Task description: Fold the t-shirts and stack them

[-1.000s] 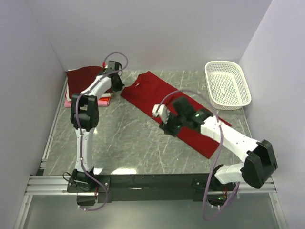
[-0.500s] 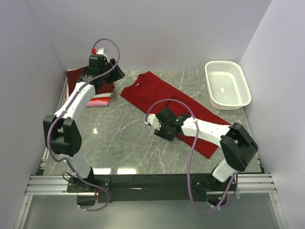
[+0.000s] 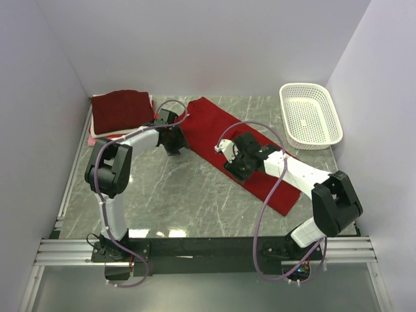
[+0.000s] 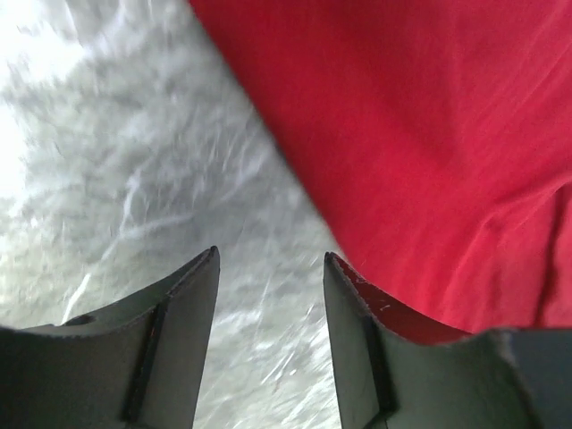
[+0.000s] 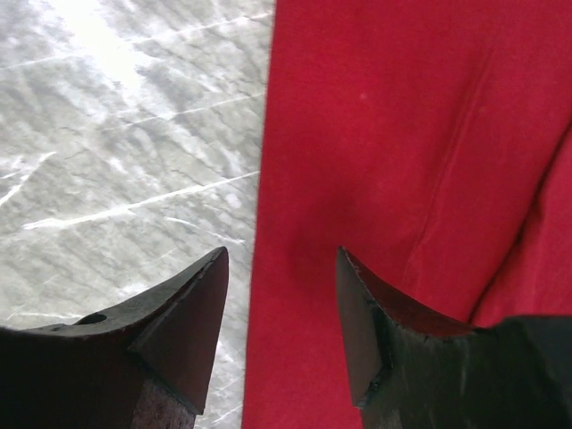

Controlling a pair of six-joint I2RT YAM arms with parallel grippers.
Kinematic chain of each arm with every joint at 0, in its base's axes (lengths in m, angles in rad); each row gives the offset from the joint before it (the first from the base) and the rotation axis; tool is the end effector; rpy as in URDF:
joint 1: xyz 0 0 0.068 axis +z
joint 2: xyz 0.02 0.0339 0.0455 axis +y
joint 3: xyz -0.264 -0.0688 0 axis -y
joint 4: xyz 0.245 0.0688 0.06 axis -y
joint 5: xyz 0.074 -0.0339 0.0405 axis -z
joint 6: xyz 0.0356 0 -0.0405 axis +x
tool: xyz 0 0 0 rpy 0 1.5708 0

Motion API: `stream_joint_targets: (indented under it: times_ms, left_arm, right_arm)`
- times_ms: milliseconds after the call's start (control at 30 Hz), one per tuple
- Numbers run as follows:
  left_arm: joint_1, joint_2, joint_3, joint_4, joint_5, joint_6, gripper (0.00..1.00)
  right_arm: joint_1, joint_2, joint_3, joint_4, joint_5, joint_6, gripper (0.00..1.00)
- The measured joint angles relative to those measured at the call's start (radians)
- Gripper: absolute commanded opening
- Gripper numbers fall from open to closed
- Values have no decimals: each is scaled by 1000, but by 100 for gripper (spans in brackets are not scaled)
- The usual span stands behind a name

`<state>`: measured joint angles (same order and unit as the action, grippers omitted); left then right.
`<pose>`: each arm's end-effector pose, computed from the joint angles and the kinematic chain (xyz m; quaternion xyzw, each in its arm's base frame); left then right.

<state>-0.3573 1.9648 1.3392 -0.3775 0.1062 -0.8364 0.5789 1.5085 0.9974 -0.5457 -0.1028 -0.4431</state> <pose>0.3864 -0.1483 0.1702 -0.2130 0.9348 -0.1993 0.2027 0.2495 0.1674 0.2142 -0.4838 0.8361 0.0668 0.2499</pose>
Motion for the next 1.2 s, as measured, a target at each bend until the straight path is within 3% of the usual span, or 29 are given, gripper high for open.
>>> stream_joint_targets:
  times_ms: [267,400,500,700,933,967,1000,1100,1200]
  left_arm:
    - [14,95,92,33,-32,-64,40]
    - [14,147,153,31,-53,-68,10]
    - [18,170,187,16,-68,-65,0]
    - [39,211,272,-33,-116,-3,0]
    - [146,257,384,-106,-111,127,3]
    - [164,265,405,-111,-92,156,11]
    - [177,267,418,-114,-73,184,25]
    - [197,256,430,-107,-13,253,43]
    - [192,208,410,-96,56,304,47]
  right_arm:
    - [-2,-1,0,-10,-48,0,58]
    - [-2,-2,0,-11,-59,0,58]
    - [-2,-3,0,-16,-69,-1,58]
    - [-1,-6,0,-31,-108,-27,58]
    - [71,-22,-3,-42,-130,-58,58]
    - [93,-22,-3,-41,-127,-59,58]
    - [114,-22,-3,-40,-124,-60,58]
    - [160,-22,-3,-37,-115,-60,59]
    - [175,-21,-3,-35,-104,-59,59]
